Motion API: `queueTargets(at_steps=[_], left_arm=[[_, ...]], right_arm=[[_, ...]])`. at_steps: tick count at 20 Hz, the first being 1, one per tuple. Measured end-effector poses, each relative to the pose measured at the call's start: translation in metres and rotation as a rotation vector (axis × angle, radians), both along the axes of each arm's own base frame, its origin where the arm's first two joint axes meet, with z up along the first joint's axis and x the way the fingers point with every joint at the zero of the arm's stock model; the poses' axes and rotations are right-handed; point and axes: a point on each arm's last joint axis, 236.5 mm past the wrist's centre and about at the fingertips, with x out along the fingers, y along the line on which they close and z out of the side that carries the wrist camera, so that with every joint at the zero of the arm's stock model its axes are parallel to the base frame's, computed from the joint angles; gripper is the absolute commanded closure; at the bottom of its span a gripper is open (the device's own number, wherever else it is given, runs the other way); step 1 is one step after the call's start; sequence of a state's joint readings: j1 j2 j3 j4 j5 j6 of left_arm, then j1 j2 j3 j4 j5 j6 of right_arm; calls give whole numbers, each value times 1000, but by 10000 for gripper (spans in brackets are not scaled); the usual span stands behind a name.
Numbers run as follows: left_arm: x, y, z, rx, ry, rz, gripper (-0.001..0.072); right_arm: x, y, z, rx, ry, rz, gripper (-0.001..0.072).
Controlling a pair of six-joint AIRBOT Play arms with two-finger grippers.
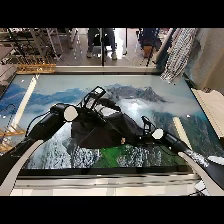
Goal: Fold the clothes and pants, and hang the long-sleeved shirts on hangers.
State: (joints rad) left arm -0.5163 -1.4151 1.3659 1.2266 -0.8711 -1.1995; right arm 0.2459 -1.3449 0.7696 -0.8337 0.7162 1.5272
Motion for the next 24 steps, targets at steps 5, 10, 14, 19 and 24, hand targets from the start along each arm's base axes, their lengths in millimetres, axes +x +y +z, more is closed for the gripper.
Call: queueTargets(at_steps=[5,10,14,19,24], left_arm=[[13,8,39,-116,28,45,696],[11,9,129,-289,27,16,696],[10,22,148,-339,80,42,695],[-1,30,122,-273,112,-42,-8],[-17,-3,116,-199,-42,-283,-7]], right_arm=[[17,9,56,-47,-63,187,685],[28,3,195,-134,-247,357,685],[27,-7,258,-189,-355,386,686],[19,-8,264,-217,-344,442,686],[19,-9,263,-230,-345,458,685]])
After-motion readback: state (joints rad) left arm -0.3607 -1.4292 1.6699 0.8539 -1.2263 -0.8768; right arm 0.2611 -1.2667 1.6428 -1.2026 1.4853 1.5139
